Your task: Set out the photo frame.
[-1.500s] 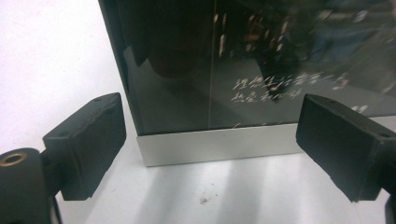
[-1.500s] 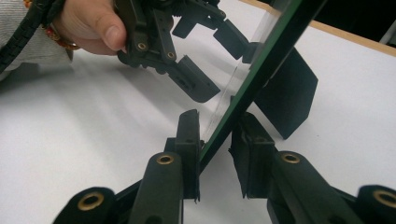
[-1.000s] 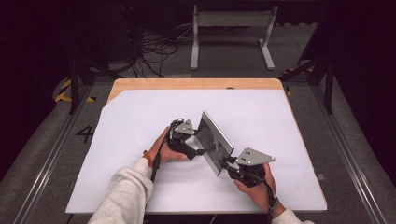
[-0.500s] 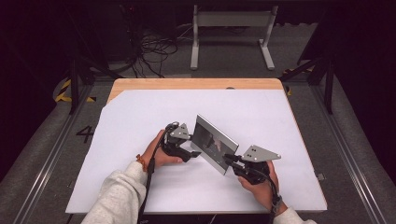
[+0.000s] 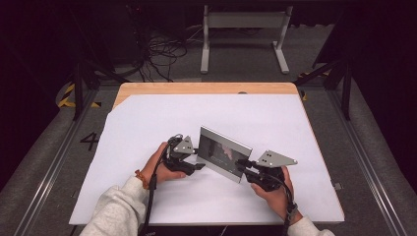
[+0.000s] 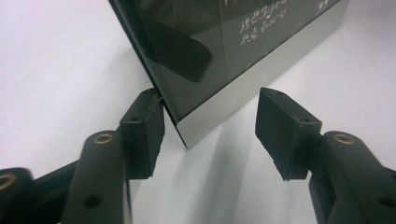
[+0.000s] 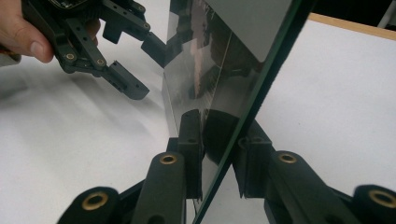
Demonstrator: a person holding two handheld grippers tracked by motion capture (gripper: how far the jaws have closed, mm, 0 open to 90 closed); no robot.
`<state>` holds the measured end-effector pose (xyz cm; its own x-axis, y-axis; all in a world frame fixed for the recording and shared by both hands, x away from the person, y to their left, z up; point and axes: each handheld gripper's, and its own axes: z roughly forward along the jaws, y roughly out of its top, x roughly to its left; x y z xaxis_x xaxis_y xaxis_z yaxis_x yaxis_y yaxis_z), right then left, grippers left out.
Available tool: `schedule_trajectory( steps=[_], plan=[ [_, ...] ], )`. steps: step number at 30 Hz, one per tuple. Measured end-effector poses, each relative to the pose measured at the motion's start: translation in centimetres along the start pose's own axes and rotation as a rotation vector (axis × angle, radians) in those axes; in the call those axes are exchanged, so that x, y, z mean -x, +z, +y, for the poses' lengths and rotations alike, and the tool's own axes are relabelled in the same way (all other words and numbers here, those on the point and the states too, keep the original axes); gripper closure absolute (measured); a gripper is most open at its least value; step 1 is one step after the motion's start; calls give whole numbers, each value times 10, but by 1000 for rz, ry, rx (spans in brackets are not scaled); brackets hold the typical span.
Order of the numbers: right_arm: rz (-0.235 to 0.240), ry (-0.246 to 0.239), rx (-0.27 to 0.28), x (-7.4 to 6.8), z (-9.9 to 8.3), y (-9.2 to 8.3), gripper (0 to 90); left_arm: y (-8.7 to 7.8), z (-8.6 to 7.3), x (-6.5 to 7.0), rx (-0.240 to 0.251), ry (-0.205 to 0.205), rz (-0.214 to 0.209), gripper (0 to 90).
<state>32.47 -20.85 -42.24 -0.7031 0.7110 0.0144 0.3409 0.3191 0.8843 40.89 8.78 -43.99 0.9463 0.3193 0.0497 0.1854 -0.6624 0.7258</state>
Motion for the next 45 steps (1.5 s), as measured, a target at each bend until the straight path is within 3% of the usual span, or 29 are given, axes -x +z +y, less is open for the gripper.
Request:
schedule_trajectory(
  steps=[3, 9, 15, 20, 27, 29, 33, 36, 45],
  plan=[
    [-15, -9, 3, -2, -1, -1, 747, 1, 2, -2, 58, -17, 0, 430],
    [-26, -22, -1, -2, -4, -8, 762, 5, 8, -3, 116, -35, -7, 371],
    [-20, -19, -11, -2, -6, -14, 799, 5, 9, -4, 144, -60, 11, 433],
    [-14, -16, -8, -1, -6, -12, 798, -1, 5, -6, 130, -61, 0, 534],
    [-28, -14, -3, 2, -5, -8, 781, -11, -2, 4, 101, -46, 34, 610],
    [-32, -15, -1, 2, -5, -7, 775, -11, -5, 8, 103, -72, 51, 621],
    [-38, -12, 2, 4, -4, -4, 765, -12, -8, 14, 98, -79, 79, 636],
    [-36, -13, 1, 5, -4, -3, 760, -13, -9, 16, 97, -87, 78, 646],
    [-44, -17, -38, 4, -10, -3, 780, -13, -9, 18, 93, -67, 105, 640]
  ],
)
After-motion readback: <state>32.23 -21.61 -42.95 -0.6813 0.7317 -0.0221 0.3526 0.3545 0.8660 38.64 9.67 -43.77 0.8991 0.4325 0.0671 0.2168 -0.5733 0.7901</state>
